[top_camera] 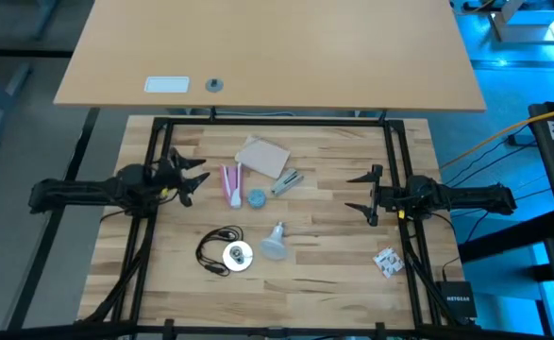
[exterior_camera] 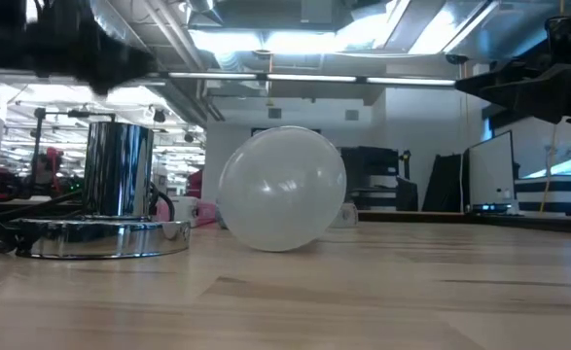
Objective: Screw lightbulb
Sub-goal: Insert the lightbulb into the lamp
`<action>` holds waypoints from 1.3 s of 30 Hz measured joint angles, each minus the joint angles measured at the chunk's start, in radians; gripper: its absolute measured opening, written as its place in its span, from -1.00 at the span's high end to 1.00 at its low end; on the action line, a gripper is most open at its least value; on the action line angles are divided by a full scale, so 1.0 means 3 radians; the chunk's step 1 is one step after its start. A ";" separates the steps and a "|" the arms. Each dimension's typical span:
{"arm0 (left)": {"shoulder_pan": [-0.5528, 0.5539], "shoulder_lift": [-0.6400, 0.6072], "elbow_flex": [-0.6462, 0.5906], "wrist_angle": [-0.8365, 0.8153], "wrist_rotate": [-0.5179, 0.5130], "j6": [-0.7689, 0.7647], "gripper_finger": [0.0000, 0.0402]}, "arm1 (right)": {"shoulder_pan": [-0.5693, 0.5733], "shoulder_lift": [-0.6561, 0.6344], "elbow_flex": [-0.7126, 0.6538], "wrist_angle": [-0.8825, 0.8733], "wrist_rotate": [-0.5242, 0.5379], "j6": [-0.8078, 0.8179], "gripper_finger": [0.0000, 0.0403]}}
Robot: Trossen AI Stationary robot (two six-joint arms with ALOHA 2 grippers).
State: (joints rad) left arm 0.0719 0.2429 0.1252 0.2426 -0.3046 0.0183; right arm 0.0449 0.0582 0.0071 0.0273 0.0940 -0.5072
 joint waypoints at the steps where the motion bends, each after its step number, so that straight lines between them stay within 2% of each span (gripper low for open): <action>1: 0.0000 0.0054 0.0109 0.0005 0.0058 0.0025 -0.02 | 0.0000 0.0001 0.0000 0.0000 0.0000 0.0000 -0.63; 5: 0.0000 0.0359 0.0649 -0.0561 0.0350 0.0008 -0.01 | 0.0001 0.0001 0.0000 0.0000 0.0000 0.0000 -0.63; 8: 0.0000 0.0710 0.1043 -0.1087 0.0507 -0.0009 -0.01 | 0.0000 0.0001 0.0000 0.0000 0.0000 0.0000 -0.63; 10: 0.0000 0.0961 0.1262 -0.1234 0.0607 -0.0018 -0.01 | 0.0001 0.0001 0.0000 0.0000 0.0000 0.0000 -0.63; 13: 0.0000 0.1320 0.1531 -0.1243 0.0796 -0.0150 -0.01 | 0.0000 0.0001 0.0000 0.0000 0.0000 0.0000 -0.63; 19: -0.0026 0.1999 0.1913 -0.1280 0.1093 -0.0750 -0.01 | 0.0000 0.0000 0.0000 0.0000 0.0000 0.0001 -0.63; 26: -0.0150 0.2894 0.2184 -0.1307 0.1107 -0.1629 -0.01 | 0.0000 0.0000 0.0000 0.0000 0.0000 0.0001 -0.63; 32: -0.0267 0.3635 0.2620 -0.1275 0.1108 -0.1808 -0.01 | 0.0001 0.0001 0.0000 0.0000 0.0000 0.0001 -0.63; 39: -0.0271 0.4382 0.3185 -0.1284 0.1210 -0.2494 -0.01 | 0.0000 0.0001 0.0000 0.0000 0.0000 0.0001 -0.63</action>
State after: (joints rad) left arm -0.0093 1.5575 1.0807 -0.1425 0.0584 -0.7299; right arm 0.0448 0.0584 0.0071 0.0273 0.0940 -0.5068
